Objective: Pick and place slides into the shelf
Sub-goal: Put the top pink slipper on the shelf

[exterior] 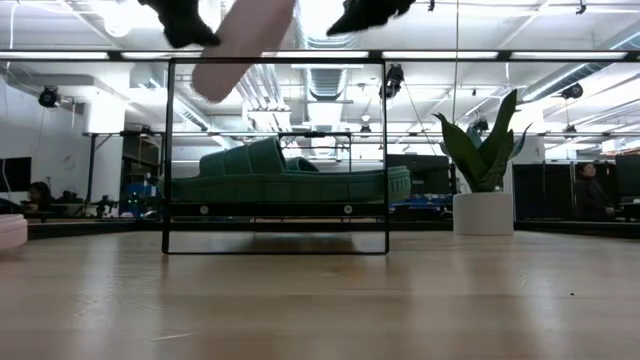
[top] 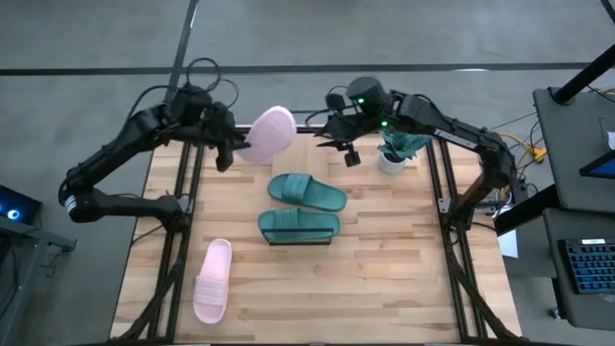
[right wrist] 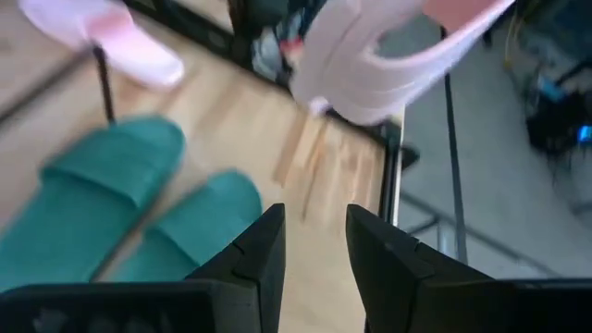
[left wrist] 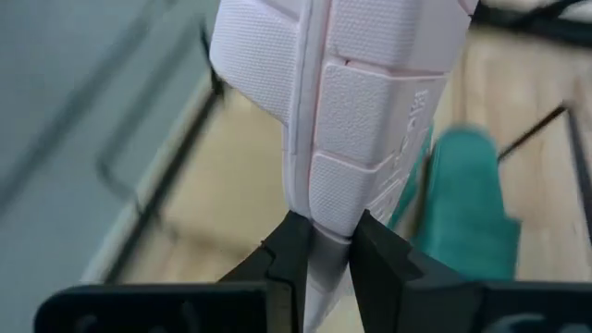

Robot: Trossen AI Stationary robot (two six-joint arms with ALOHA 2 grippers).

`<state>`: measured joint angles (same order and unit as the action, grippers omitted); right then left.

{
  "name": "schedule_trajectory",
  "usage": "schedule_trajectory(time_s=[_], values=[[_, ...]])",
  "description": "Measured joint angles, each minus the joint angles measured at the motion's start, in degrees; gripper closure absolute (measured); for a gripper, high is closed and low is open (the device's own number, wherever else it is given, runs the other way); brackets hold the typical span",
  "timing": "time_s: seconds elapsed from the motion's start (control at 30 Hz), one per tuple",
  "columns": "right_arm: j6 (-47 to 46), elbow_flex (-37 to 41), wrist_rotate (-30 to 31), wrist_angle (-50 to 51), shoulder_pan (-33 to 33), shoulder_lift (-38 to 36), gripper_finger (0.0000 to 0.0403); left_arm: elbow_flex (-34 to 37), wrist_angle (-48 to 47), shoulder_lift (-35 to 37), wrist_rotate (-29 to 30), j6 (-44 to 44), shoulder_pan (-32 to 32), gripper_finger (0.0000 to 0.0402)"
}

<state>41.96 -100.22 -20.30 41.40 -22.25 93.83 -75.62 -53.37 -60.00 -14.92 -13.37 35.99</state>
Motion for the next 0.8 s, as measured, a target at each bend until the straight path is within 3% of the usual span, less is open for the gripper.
schedule_trajectory(time_s=[0.17, 0.37, 0.47, 0.6, 0.8], values=[[0.03, 0.0, -7.47, -3.09, 0.31, -4.43, 0.0296, 2.28, 11.62, 2.95, -8.67, -6.64, -1.12, 0.036], [3.64, 0.0, -22.42, -6.93, 1.44, -8.43, 0.0296, 9.11, 27.34, 5.63, -34.72, -20.87, -1.33, 0.036], [7.33, 0.0, -27.62, -8.33, 3.1, -9.98, 0.0296, 12.72, 35.65, 6.54, -43.2, -26.48, -1.33, 0.036], [13.15, 0.0, -26.9, -11.38, 6.89, -11.25, 0.0296, 18.02, 51.01, 6.5, -45.13, -24.69, -1.3, 0.036], [24.6, 0.0, -18.29, -13.48, 12.58, -10.82, 0.0296, 24.1, 68.54, 4.87, -48.37, -18.97, -1.25, 0.036]])
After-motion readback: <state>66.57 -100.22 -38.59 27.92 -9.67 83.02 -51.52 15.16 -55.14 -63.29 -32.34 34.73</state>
